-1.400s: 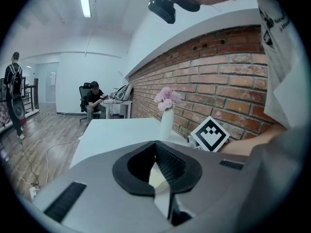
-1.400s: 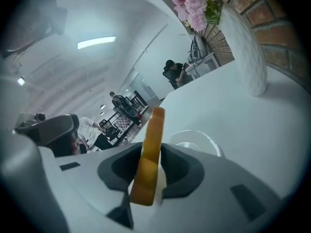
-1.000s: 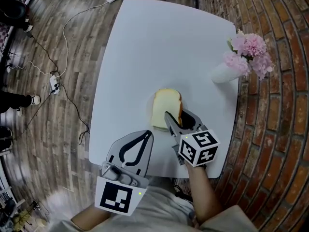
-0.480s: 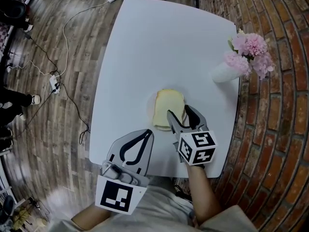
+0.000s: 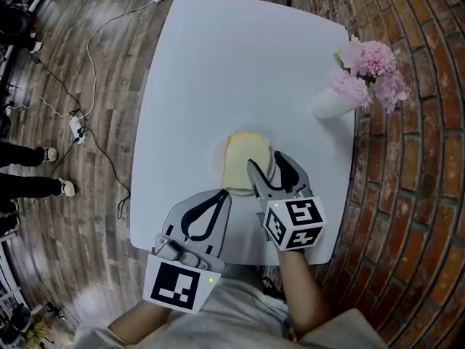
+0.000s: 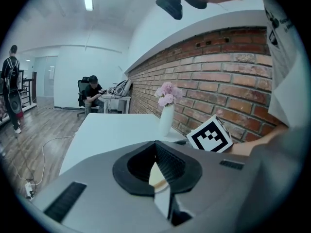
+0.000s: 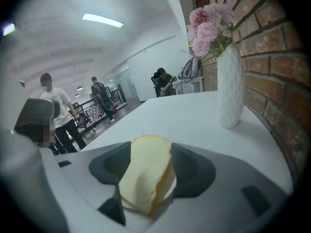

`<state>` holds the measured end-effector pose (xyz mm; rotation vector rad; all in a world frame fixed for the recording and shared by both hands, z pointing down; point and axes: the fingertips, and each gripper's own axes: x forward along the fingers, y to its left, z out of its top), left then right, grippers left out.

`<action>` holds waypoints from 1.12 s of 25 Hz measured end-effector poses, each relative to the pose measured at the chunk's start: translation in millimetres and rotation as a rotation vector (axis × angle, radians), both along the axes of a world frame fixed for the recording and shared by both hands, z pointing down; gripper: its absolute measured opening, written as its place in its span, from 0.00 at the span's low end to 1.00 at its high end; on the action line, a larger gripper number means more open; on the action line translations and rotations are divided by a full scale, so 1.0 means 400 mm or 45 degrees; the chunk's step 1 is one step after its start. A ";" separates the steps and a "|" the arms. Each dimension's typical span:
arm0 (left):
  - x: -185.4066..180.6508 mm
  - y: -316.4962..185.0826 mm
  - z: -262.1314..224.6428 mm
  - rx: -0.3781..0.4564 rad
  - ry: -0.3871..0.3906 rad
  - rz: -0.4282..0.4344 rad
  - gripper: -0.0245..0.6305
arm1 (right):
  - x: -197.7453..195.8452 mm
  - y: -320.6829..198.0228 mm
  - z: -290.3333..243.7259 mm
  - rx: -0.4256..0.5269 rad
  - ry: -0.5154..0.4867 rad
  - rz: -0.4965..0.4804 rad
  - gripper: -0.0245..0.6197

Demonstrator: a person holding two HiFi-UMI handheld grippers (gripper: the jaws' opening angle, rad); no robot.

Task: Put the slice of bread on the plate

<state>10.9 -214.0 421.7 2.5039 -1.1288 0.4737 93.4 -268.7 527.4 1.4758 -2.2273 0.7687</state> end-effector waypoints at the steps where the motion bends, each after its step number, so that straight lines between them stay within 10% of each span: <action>1: 0.003 -0.003 0.004 0.003 -0.009 0.007 0.05 | 0.000 0.000 -0.006 0.010 0.000 -0.002 0.44; 28: 0.060 -0.045 -0.174 0.266 0.044 0.009 0.05 | -0.033 0.068 -0.406 0.498 0.076 -0.008 0.08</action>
